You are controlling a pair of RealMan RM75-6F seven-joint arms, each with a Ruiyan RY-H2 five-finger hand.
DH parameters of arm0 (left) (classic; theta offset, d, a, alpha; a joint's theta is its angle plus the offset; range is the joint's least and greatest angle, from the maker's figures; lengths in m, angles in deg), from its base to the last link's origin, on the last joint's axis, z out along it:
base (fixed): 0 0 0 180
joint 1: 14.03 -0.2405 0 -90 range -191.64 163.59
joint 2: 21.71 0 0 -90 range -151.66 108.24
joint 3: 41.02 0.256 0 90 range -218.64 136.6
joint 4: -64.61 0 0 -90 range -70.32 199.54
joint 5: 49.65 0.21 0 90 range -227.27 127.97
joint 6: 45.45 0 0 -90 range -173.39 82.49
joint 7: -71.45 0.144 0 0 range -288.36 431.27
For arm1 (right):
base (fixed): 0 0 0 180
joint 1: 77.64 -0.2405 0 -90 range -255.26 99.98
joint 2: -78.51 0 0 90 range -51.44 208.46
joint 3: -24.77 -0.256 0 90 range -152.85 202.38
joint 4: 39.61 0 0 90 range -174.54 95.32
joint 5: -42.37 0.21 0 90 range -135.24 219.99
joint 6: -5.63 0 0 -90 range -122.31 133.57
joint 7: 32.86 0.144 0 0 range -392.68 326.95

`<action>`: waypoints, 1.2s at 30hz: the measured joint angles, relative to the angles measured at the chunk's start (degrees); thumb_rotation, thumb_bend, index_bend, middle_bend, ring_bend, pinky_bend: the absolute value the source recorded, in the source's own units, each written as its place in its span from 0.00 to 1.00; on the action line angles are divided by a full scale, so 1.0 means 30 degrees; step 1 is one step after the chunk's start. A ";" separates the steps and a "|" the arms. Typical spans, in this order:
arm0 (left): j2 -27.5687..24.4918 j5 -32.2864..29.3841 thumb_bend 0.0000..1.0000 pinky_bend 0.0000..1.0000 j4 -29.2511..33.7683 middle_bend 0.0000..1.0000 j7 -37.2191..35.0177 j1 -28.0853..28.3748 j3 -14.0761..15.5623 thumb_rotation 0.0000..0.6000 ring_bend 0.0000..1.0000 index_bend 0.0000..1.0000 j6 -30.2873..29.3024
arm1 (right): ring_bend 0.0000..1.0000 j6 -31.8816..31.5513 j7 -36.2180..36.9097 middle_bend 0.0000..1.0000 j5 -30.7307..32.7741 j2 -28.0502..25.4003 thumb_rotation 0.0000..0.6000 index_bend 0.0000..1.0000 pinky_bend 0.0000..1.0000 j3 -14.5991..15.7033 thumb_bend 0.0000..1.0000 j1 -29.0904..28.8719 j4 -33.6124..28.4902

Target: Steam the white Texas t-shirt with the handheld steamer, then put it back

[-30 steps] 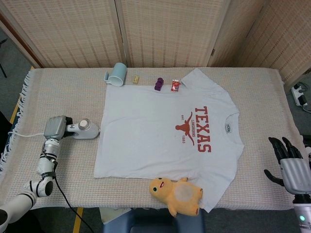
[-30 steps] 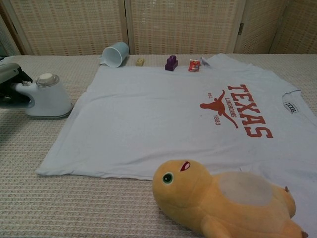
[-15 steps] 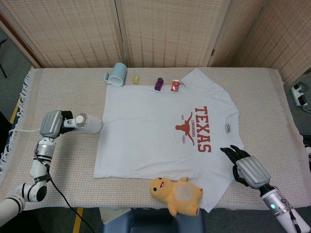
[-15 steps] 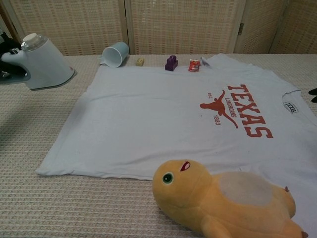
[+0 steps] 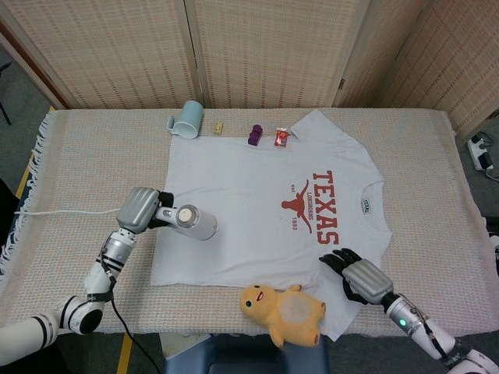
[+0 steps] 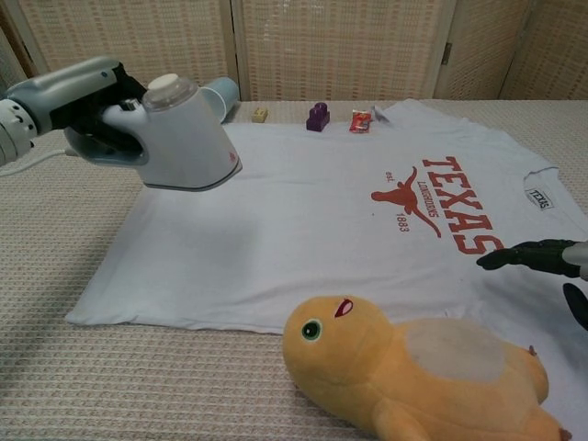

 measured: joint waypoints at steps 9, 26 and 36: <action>0.2702 -0.0857 0.42 0.79 -0.2096 1.00 0.2123 0.1990 -0.0406 1.00 0.88 0.98 0.1380 | 0.00 0.0012 -0.0031 0.05 0.0493 0.0880 0.88 0.00 0.00 0.0489 1.00 -0.0034 0.1533; 0.7389 -0.1707 0.42 0.79 -0.8333 1.00 0.5164 0.3846 -0.0007 1.00 0.87 0.98 0.2347 | 0.00 -0.0914 0.0562 0.05 0.0752 0.1365 0.87 0.00 0.00 0.1031 1.00 0.0123 0.2407; 0.8308 -0.1800 0.42 0.79 -1.2335 1.00 0.4674 0.3598 0.0175 1.00 0.87 0.98 0.2293 | 0.00 -0.1067 0.0651 0.05 0.0839 0.1418 0.88 0.00 0.00 0.1223 1.00 0.0102 0.2559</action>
